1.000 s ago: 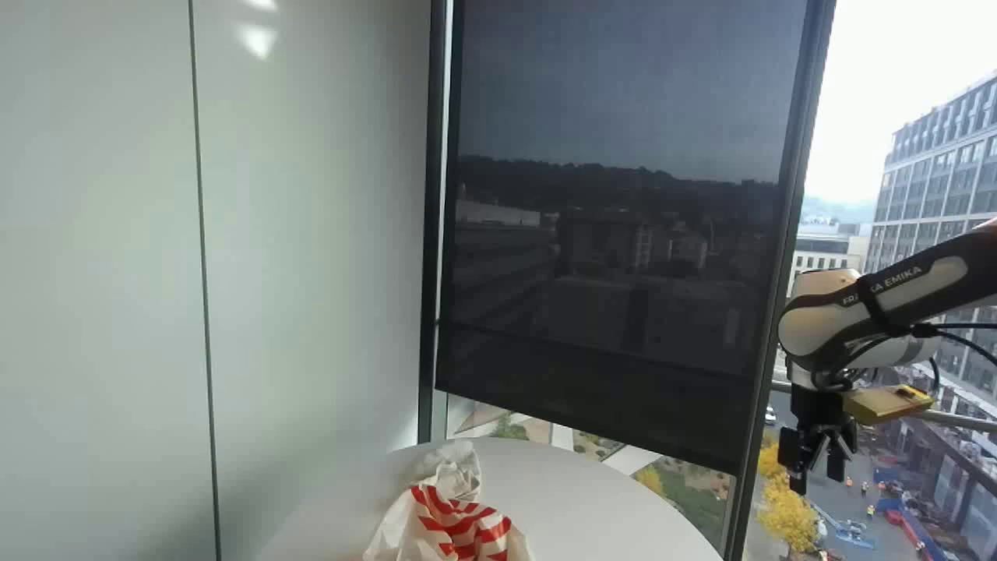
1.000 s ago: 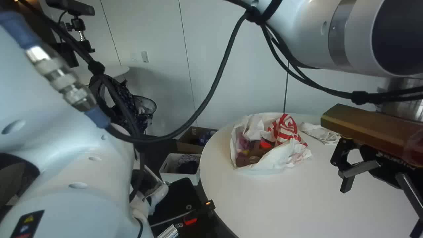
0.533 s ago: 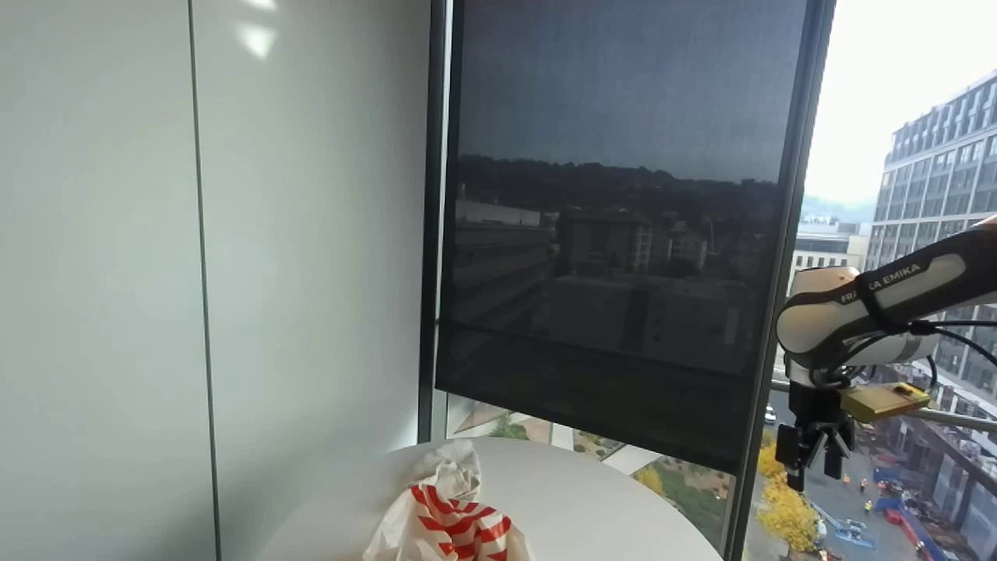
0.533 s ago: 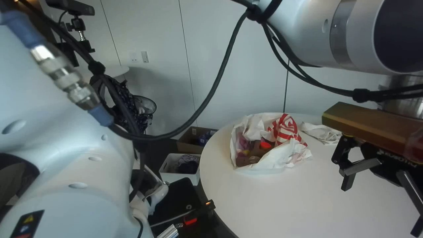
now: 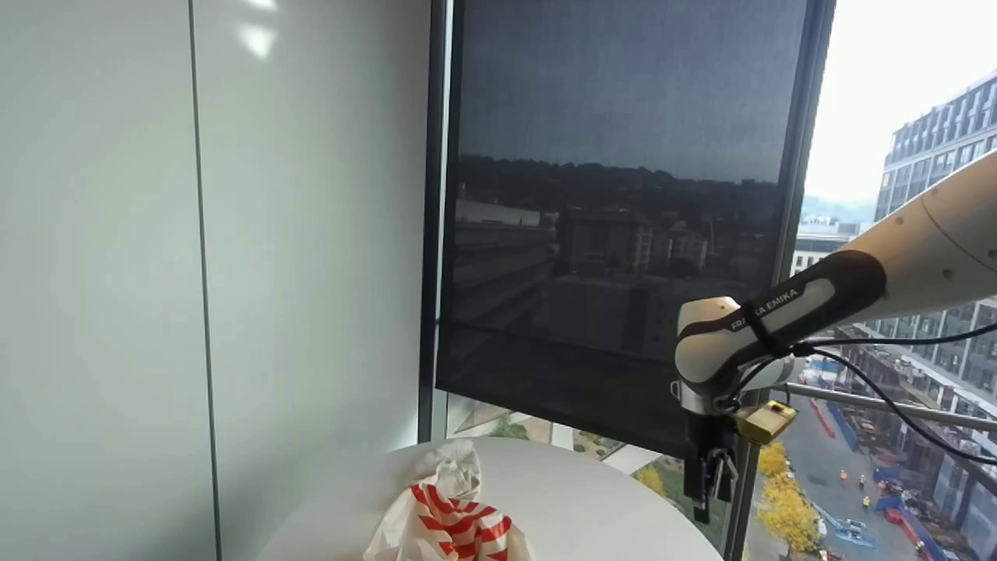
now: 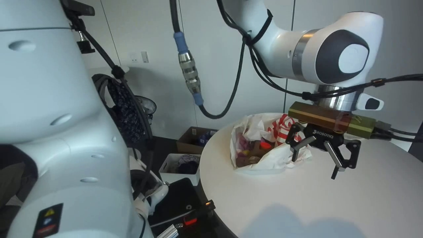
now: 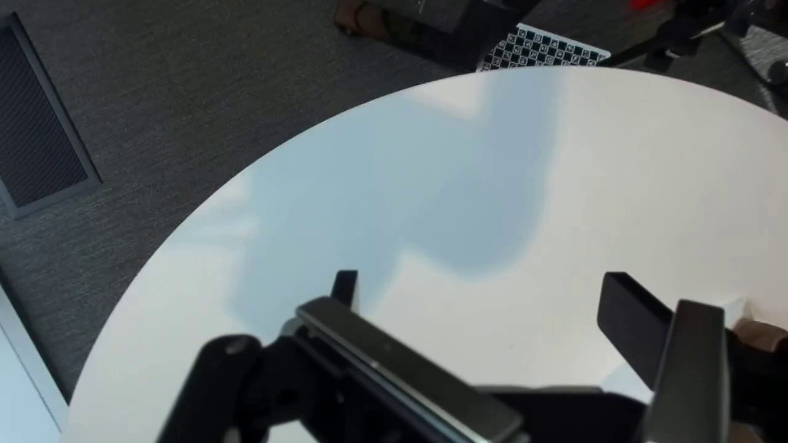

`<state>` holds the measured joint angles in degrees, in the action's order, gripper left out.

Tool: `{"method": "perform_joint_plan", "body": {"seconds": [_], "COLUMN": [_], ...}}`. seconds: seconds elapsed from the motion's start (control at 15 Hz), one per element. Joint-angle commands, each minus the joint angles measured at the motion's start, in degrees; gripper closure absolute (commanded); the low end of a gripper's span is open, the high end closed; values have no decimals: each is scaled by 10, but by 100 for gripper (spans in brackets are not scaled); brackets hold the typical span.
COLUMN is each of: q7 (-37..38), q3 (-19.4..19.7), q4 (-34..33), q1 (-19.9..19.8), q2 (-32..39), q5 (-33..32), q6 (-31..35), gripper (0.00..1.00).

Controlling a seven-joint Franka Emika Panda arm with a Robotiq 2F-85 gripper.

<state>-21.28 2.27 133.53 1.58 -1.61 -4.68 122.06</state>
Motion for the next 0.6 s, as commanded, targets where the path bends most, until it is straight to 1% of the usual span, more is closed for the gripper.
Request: {"method": "perform_joint_plan", "body": {"seconds": [0.0, 0.13, 0.2, 0.47, 0.53], "q7": [4, 17, 15, 20, 15], "q3": [-49, -69, -77, -107, -116], "q4": [-91, -124, -139, -175, -178], "q1": [31, 45, 51, 73, 77], "q2": [81, 116, 133, 186, 197], "q5": [-24, -55, -60, -64, -56], "q6": [7, 26, 35, 74, 88], "gripper": [0, 0, 0, 0, 0]}}
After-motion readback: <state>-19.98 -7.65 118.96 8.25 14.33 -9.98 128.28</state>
